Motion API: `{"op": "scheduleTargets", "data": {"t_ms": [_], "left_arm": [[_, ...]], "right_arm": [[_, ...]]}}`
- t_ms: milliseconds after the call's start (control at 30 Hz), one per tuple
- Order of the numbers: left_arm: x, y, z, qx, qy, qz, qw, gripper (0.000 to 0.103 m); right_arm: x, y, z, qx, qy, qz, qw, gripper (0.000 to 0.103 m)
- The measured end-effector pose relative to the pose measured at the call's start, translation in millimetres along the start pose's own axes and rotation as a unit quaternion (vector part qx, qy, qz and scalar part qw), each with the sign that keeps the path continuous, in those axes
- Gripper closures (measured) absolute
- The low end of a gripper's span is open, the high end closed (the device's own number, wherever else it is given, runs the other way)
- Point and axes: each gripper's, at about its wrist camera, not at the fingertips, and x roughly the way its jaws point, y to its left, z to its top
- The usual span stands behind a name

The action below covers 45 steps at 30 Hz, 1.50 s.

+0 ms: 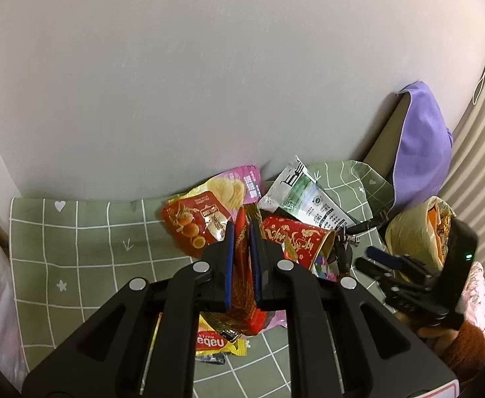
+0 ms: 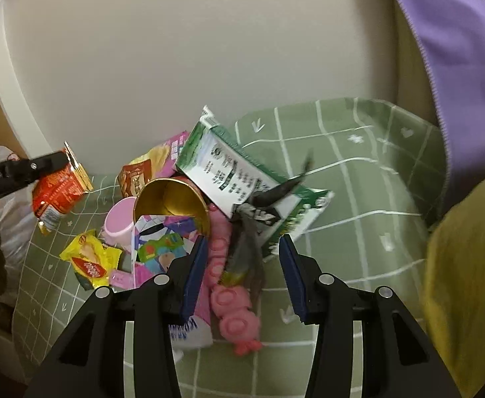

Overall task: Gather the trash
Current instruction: 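Grasp the red snack wrapper with the left gripper while the right grasps a dark wrapper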

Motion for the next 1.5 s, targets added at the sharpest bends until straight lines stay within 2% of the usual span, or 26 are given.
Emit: {"op": "scheduleTargets", "data": {"t_ms": [67,100,133,200,300,467,567,700,767,833,867,900,1033,1200,1267,1400,1500], "left_arm": [[2,1,1,-0.004,0.001,-0.001,1.0000,0.095],[2,1,2,-0.005,0.002,-0.002,1.0000,0.095],[1,0,2,-0.005,0.001,-0.004,1.0000,0.095],[-1,-2,5,-0.006,-0.003,-0.012,0.9999,0.095],[-6,-10,14,-0.002,-0.015,-0.027,0.9995,0.095],[-13,-39,29,0.028,-0.036,-0.059,0.9972,0.095],[-15,-58,37,0.060,-0.053,-0.062,0.9948,0.095],[-13,-65,41,0.059,-0.059,-0.060,0.9947,0.095],[-12,-61,36,0.050,-0.058,-0.064,0.9950,0.095],[-5,-54,30,0.039,-0.045,-0.061,0.9963,0.095],[-2,-50,28,0.033,-0.039,-0.057,0.9970,0.095],[-2,-47,26,0.030,-0.038,-0.055,0.9973,0.095],[2,-36,21,0.014,-0.033,-0.041,0.9985,0.095],[4,-19,15,-0.008,-0.024,-0.025,0.9994,0.095],[7,-14,13,-0.015,-0.017,-0.022,0.9995,0.095],[10,-6,13,-0.021,-0.012,-0.022,0.9994,0.095],[9,-6,14,-0.025,-0.016,-0.029,0.9992,0.095]], "right_arm": [[15,4,3,-0.002,0.005,-0.014,1.000,0.064],[21,4,4,-0.001,0.011,-0.018,1.000,0.082],[26,3,6,0.004,0.022,-0.018,1.000,0.091],[23,2,9,0.014,0.021,-0.016,1.000,0.096],[-1,7,18,-0.005,0.002,-0.029,1.000,0.097],[-38,-2,28,0.002,-0.028,-0.043,0.999,0.097],[-58,-12,30,0.011,-0.045,-0.048,0.998,0.097],[-75,-32,24,0.040,-0.067,-0.037,0.996,0.096],[-69,-33,17,0.043,-0.061,-0.026,0.997,0.094],[-47,-30,7,0.039,-0.022,-0.008,0.999,0.082],[-39,-29,4,0.040,-0.009,-0.001,0.999,0.069],[-31,-25,1,0.038,-0.001,0.003,0.999,0.067],[0,-8,0,0.004,0.020,0.006,1.000,0.067],[29,5,4,-0.015,0.028,-0.028,0.999,0.067],[32,8,4,-0.017,0.018,-0.035,0.999,0.067],[36,18,6,-0.040,0.020,-0.058,0.997,0.080],[33,19,9,-0.035,0.024,-0.053,0.998,0.085]]}}
